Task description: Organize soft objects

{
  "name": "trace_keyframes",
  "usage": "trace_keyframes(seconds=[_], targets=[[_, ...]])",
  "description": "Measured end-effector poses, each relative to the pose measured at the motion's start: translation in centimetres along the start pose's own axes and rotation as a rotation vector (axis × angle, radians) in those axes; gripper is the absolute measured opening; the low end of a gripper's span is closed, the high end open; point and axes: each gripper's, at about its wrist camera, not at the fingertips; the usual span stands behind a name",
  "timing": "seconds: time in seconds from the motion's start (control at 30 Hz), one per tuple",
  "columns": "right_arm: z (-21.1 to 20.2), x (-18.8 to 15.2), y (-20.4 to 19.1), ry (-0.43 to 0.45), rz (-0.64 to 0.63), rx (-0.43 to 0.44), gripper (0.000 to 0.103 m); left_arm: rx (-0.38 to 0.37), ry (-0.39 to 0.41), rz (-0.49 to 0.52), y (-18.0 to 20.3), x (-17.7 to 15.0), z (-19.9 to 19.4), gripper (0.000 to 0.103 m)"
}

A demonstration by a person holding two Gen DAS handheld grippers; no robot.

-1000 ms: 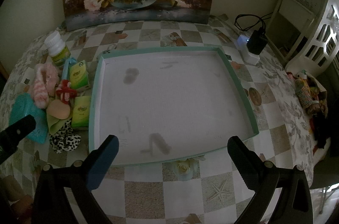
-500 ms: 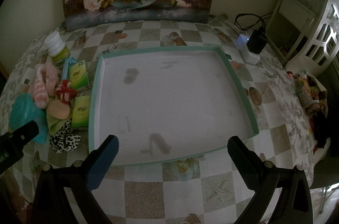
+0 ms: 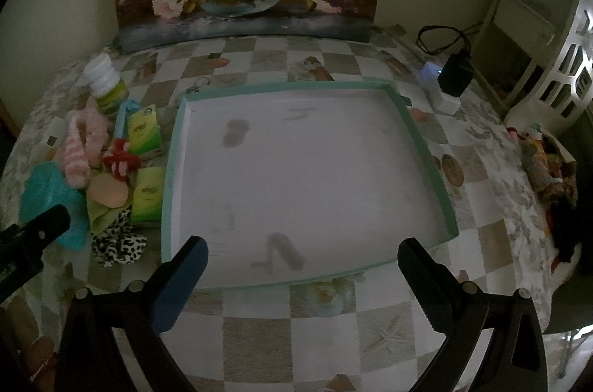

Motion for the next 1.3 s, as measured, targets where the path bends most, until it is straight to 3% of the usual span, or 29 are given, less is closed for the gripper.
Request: trace_keyframes(seconds=[0.13, 0.23, 0.37, 0.57, 0.73, 0.87, 1.07, 1.3], targets=[[0.0, 0.1, -0.2, 0.001, 0.002, 0.02, 0.103, 0.01, -0.008, -0.012, -0.3, 0.0, 0.2, 0.103], [0.2, 0.3, -0.7, -0.002, 0.002, 0.094, 0.103, 0.015, -0.014, -0.028, -0.6, 0.0, 0.5, 0.103], [0.9, 0.2, -3.0, -0.031, -0.067, 0.204, 0.103, 0.035, -0.024, -0.086, -1.7, 0.0, 1.0, 0.103], [2.3, 0.0, -7.0, -0.066, -0.195, 0.28, 0.103, 0.016, -0.087, -0.139, -2.7, -0.1, 2.4, 0.103], [3.3, -0.6, -9.5, -0.092, -0.277, 0.329, 0.103, 0.085, -0.129, -0.191, -4.2, -0.3, 3.2, 0.103], [3.6, -0.8, -10.7, -0.102, -0.303, 0.396, 0.103, 0.111, -0.175, -0.274, -5.9, -0.6, 3.9, 0.103], [4.3, -1.4, -12.7, -0.125, -0.354, 0.428, 0.103, 0.134, -0.208, -0.343, -7.3, -1.2, 4.3, 0.103], [5.0, -1.5, -14.2, -0.127, -0.402, 0.448, 0.084, 0.124, -0.247, -0.379, -7.8, -1.2, 5.1, 0.103]])
Point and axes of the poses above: each gripper's, at about its wrist camera, not at the fingertips, and z roughly the way its jaws point, y to its right, x to its top, and after that the axes turned 3 degrees about x, right-handed
